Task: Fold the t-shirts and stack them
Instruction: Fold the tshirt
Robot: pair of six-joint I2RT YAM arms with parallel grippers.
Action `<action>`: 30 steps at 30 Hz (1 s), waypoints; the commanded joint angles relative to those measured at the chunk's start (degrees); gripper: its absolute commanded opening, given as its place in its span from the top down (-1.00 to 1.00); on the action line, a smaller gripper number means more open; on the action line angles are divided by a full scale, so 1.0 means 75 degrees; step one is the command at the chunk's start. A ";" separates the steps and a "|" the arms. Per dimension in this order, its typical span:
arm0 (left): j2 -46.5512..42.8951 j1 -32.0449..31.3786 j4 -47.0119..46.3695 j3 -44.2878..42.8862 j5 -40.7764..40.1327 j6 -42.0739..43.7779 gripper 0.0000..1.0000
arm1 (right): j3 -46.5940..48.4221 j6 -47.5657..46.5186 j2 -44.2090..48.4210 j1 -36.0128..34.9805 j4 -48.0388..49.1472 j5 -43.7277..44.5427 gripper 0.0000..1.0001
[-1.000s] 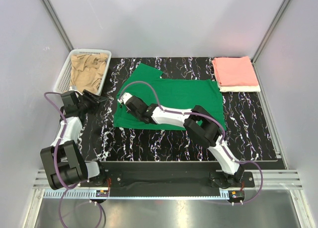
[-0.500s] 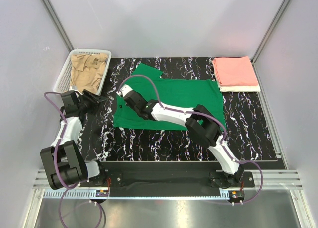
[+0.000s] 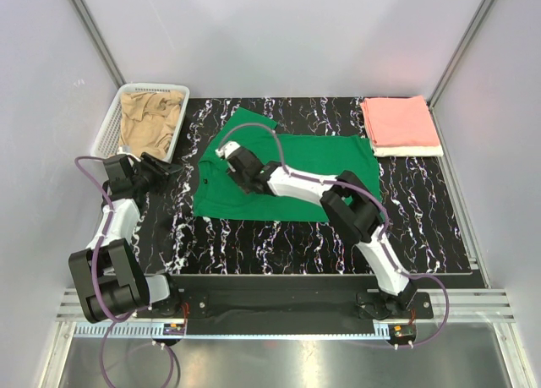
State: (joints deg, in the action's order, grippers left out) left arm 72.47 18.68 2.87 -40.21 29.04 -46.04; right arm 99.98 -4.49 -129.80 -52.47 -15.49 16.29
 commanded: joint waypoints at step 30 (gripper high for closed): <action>0.2138 -0.2221 0.2664 -0.2104 -0.2828 0.2940 1.00 | 0.0075 0.1337 0.0478 0.0937 -0.0326 -0.1118 0.96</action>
State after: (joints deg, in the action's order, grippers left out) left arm 86.65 1.76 22.24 -53.23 12.03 -25.39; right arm 99.72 4.97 -129.60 -45.47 -20.34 6.52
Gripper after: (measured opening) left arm 0.009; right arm 0.039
